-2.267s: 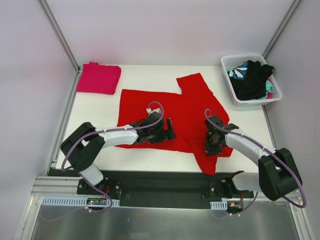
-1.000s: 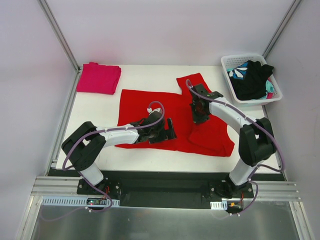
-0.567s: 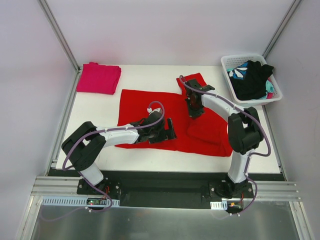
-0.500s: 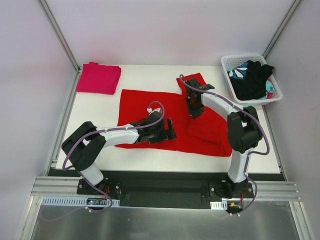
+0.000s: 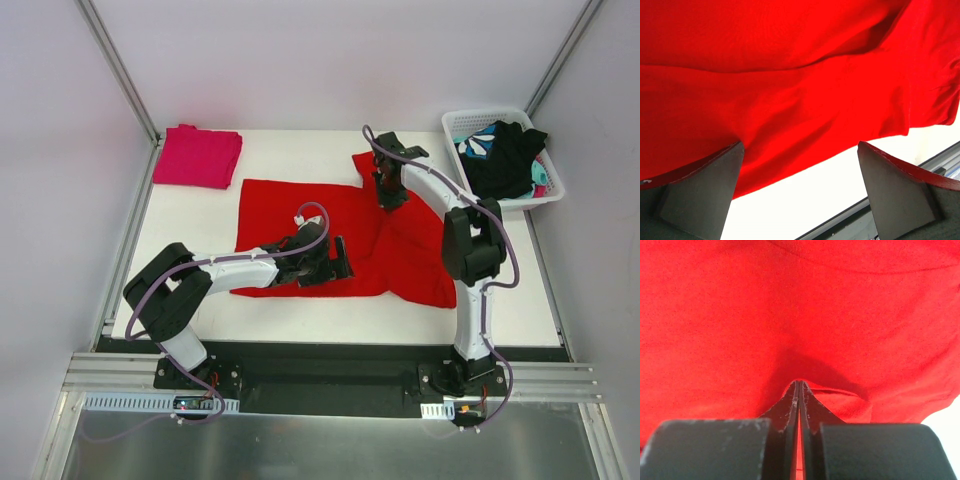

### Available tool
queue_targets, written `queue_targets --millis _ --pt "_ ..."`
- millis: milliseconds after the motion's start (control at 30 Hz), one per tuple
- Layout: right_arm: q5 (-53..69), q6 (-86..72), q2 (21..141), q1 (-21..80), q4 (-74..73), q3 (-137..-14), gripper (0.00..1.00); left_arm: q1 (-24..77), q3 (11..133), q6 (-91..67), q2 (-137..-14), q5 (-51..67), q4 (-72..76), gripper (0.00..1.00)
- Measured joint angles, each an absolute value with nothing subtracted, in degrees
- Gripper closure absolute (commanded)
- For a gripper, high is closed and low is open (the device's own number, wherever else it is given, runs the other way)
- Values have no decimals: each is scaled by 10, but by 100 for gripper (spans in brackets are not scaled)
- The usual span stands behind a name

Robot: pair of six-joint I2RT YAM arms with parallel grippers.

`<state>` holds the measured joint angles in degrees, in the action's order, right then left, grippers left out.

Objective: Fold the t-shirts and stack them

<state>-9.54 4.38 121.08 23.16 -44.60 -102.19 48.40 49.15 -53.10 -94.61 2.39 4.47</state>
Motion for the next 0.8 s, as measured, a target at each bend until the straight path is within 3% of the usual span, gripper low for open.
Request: queue_targets --millis 200,400,533,800 --pt "-98 53 1233 228 -471 -1088 99 484 491 -531 -946 24 45 1" --pt "-76 52 1234 229 -474 -1068 99 484 491 -531 -947 24 45 1" --pt "-60 50 1234 229 -473 -1028 78 484 492 -531 -947 24 45 1" --pt "-63 29 1180 230 -449 -886 67 484 495 -531 -949 24 45 1"
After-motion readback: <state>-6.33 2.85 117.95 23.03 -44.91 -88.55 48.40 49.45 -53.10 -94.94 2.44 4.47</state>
